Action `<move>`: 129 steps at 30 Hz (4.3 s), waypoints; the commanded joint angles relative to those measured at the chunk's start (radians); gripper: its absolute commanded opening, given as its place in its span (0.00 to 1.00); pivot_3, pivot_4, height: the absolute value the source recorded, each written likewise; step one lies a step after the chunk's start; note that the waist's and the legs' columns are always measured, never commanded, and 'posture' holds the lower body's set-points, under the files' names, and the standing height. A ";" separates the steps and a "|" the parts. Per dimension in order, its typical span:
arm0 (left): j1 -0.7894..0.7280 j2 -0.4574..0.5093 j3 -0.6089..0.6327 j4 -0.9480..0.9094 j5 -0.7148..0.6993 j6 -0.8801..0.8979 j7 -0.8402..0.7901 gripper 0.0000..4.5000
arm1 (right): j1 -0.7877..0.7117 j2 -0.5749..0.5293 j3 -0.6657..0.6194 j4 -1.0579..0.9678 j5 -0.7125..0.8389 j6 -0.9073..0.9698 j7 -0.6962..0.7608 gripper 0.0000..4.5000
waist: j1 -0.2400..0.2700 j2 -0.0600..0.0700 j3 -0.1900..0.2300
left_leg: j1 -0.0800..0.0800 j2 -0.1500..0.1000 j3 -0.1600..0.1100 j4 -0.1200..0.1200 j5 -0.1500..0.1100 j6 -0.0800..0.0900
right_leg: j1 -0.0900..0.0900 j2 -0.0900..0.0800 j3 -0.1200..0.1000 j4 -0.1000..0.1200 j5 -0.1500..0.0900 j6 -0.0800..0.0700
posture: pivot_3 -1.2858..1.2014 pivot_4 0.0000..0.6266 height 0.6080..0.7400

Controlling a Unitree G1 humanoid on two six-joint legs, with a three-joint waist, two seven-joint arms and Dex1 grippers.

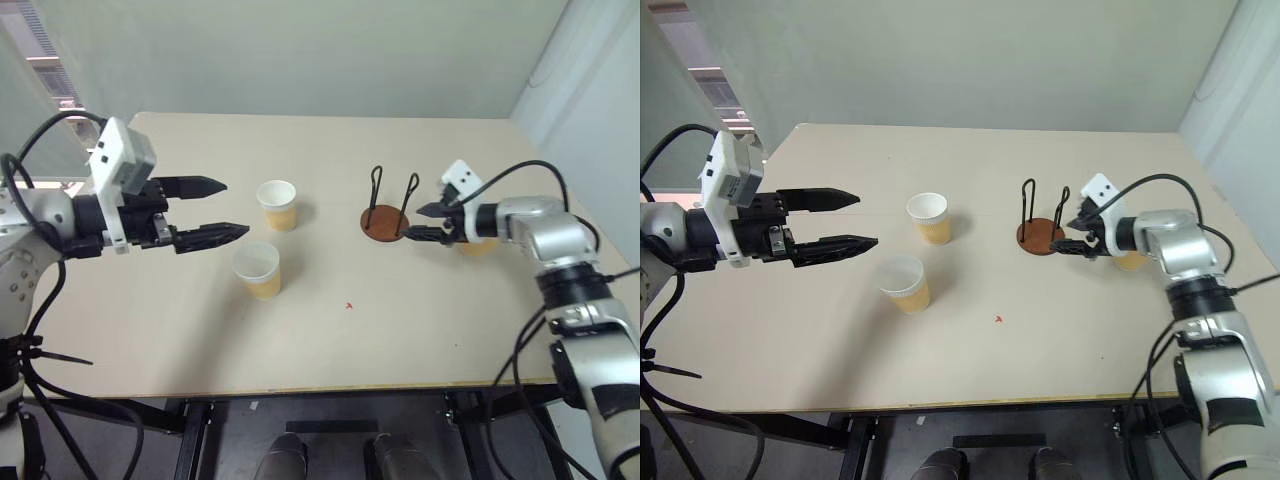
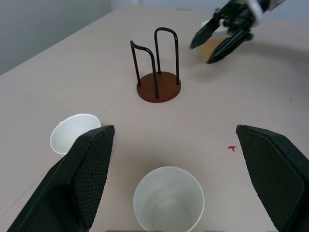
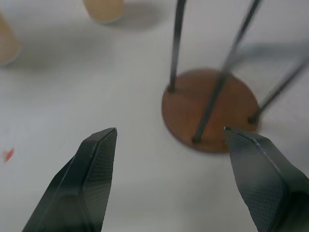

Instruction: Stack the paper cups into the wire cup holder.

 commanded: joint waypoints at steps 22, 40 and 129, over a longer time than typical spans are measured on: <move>0.053 0.013 0.077 -0.049 -0.012 0.004 0.024 0.97 | -0.219 0.076 -0.161 0.330 -0.020 -0.103 -0.048 0.01 | 0.004 0.000 0.000 | -0.001 0.001 0.000 -0.002 0.001 -0.003 | -0.001 0.000 -0.002 0.000 -0.003 -0.005 | 0.52 0.24 1.00; 0.134 0.055 0.109 -0.145 -0.103 0.068 -0.058 0.97 | 0.048 -0.079 -0.123 -0.330 0.122 0.297 0.196 0.01 | 0.005 0.000 0.000 | -0.001 0.001 0.001 -0.002 0.001 -0.008 | 0.000 0.000 -0.003 -0.001 -0.003 -0.005 | 0.52 0.24 1.00; -0.121 -0.063 -0.530 0.159 0.713 -0.542 -0.247 0.51 | 0.337 -0.340 -0.255 -0.823 0.673 0.328 0.340 0.78 | 0.005 -0.002 -0.001 | 0.000 0.004 0.000 -0.001 0.005 -0.010 | 0.000 0.005 -0.002 -0.001 0.003 -0.004 | 0.52 0.24 1.00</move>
